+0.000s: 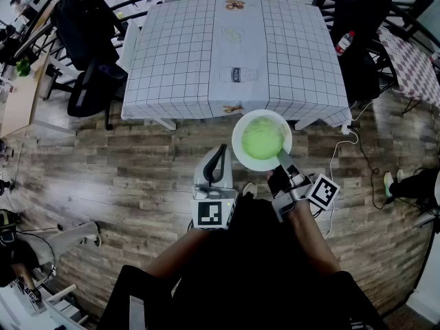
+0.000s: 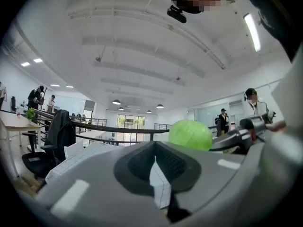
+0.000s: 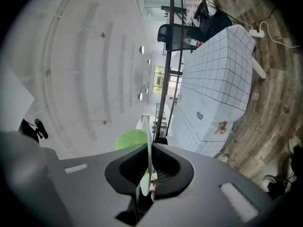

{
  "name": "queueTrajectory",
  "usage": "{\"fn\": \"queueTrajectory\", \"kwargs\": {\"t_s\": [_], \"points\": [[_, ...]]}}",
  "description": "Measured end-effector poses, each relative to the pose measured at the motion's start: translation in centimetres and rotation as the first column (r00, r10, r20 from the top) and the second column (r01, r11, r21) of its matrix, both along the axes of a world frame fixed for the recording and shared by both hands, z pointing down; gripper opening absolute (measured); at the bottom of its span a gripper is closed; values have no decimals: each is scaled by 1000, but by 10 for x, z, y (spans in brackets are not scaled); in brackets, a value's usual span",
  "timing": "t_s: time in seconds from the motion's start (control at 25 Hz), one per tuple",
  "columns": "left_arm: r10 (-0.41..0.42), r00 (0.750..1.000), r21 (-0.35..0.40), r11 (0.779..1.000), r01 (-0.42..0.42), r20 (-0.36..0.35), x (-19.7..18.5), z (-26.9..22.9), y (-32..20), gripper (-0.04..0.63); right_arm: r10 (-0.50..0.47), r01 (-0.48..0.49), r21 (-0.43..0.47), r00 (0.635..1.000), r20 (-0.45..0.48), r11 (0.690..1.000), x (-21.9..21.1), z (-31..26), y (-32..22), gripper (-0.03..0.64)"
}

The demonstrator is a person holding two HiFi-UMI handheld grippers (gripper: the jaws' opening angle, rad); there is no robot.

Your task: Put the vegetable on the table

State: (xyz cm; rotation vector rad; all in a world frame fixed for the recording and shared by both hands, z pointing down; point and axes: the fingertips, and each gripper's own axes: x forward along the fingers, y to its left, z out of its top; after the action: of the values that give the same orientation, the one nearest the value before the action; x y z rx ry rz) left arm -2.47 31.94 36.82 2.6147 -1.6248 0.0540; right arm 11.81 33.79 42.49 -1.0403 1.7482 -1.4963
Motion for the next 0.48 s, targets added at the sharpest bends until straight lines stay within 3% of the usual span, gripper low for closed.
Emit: {"fn": "queueTrajectory", "kwargs": {"t_s": [0.48], "points": [[-14,999,10,1000,14,29,7,5,-3,8,1,-1,-5,999,32,1000,9,0,0,15]]}}
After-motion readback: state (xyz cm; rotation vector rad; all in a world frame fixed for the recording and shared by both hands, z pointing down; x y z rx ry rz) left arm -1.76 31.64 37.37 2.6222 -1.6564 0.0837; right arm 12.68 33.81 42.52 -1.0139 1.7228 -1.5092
